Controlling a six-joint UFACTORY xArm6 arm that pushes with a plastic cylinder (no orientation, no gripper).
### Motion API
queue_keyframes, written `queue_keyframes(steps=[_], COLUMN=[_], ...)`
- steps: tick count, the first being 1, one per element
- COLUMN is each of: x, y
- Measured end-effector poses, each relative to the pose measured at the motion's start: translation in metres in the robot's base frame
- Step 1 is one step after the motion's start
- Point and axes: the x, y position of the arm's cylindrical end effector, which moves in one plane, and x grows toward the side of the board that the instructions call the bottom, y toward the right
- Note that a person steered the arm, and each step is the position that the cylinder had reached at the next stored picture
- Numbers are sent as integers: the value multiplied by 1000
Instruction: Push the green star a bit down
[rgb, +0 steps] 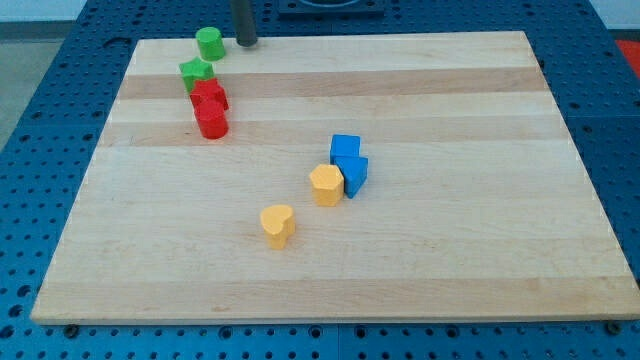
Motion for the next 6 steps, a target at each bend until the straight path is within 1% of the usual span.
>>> queue_keyframes(steps=[1,2,3,4,5,6], x=[9,11,11,39,68,83], y=[-43,-72,-37,1,-11,-37])
